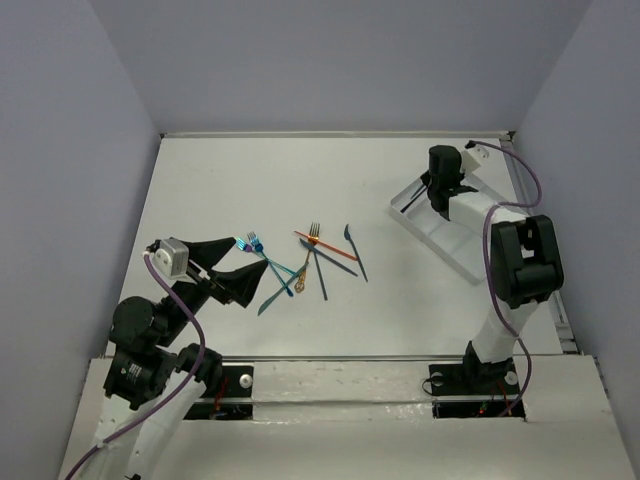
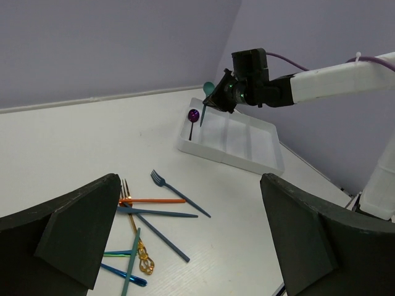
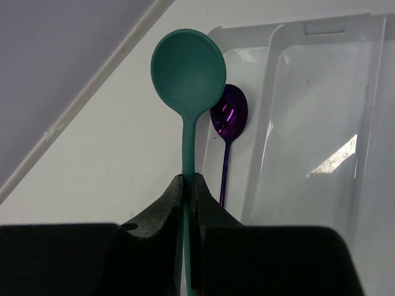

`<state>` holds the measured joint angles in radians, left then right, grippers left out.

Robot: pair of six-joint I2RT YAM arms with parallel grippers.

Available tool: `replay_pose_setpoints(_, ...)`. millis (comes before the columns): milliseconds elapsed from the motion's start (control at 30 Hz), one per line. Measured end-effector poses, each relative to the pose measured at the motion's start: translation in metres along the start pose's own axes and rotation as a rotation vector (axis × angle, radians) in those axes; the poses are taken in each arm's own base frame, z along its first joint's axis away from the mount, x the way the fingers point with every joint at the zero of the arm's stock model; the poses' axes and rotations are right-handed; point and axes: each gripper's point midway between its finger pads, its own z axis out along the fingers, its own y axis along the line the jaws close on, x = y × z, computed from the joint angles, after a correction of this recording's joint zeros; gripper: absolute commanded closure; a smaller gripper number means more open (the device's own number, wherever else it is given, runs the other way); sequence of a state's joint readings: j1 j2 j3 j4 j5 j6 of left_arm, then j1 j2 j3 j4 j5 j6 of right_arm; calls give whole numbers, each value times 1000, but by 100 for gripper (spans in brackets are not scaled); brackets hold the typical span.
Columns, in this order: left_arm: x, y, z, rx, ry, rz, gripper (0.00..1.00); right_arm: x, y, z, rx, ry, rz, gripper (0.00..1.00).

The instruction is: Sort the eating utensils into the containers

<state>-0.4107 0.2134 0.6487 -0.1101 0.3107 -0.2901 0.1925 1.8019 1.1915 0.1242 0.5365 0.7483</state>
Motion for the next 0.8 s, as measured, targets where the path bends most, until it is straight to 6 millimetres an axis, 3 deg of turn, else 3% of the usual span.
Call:
replay_pose_setpoints(233, 0, 0, 0, 0, 0, 0, 1, 16, -9, 16, 42, 23, 93, 100)
replay_pose_setpoints(400, 0, 0, 0, 1, 1, 0, 1, 15, -9, 17, 46, 17, 125, 88)
replay_pose_setpoints(533, 0, 0, 0, 1, 0, 0, 1, 21, -10, 21, 50, 24, 139, 86)
replay_pose_setpoints(667, 0, 0, 0, 1, 0, 0, 1, 41, -18, 30, 67, 60, 127, 68)
replay_pose_setpoints(800, 0, 0, 0, 0, 0, 0, 1, 47, -19, 31, 65, 75, 119, 55)
